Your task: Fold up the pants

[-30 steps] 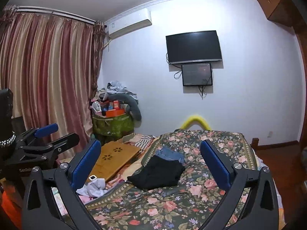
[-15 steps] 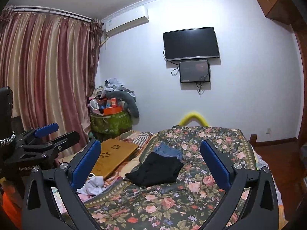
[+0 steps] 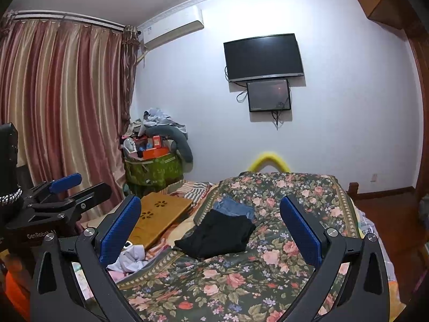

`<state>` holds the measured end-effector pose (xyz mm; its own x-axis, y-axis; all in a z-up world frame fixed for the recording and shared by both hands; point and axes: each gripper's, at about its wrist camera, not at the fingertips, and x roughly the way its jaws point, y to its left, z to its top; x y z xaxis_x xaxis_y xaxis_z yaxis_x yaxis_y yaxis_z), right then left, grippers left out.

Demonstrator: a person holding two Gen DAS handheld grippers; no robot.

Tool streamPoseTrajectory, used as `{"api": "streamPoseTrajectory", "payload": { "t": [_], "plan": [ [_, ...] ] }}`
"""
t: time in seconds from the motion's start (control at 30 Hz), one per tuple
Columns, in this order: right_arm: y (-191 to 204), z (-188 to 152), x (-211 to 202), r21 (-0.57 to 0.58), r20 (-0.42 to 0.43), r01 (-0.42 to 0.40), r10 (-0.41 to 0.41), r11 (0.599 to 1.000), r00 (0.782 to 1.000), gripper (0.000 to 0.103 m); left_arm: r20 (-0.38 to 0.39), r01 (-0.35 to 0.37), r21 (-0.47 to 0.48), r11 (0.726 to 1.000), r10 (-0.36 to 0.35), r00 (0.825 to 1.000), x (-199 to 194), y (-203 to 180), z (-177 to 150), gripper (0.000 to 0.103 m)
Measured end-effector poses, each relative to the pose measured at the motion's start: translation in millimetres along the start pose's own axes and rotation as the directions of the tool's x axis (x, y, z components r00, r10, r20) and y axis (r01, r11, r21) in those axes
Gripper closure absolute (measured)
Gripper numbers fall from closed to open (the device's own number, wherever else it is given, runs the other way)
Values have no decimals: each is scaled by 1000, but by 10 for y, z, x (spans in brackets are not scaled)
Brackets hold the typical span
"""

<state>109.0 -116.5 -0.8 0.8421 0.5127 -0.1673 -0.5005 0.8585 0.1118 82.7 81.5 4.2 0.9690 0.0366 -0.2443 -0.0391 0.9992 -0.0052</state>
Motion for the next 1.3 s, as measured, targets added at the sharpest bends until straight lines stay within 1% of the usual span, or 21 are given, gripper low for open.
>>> {"api": "streamPoseTrajectory", "payload": {
  "t": [0.53, 0.73, 1.3],
  "plan": [
    [1, 15, -18, 0, 2, 12, -12, 1000, 1000, 0, -12, 5, -1, 1000, -5, 1000, 14, -26, -42, 0],
    [19, 13, -14, 2, -5, 4, -4, 1000, 1000, 0, -11, 5, 0, 1000, -5, 1000, 15, -34, -44, 0],
    [14, -12, -28, 2, -10, 11, -11, 1000, 1000, 0, -28, 28, 5, 1000, -28, 999, 35, -64, -37, 0]
  ]
}}
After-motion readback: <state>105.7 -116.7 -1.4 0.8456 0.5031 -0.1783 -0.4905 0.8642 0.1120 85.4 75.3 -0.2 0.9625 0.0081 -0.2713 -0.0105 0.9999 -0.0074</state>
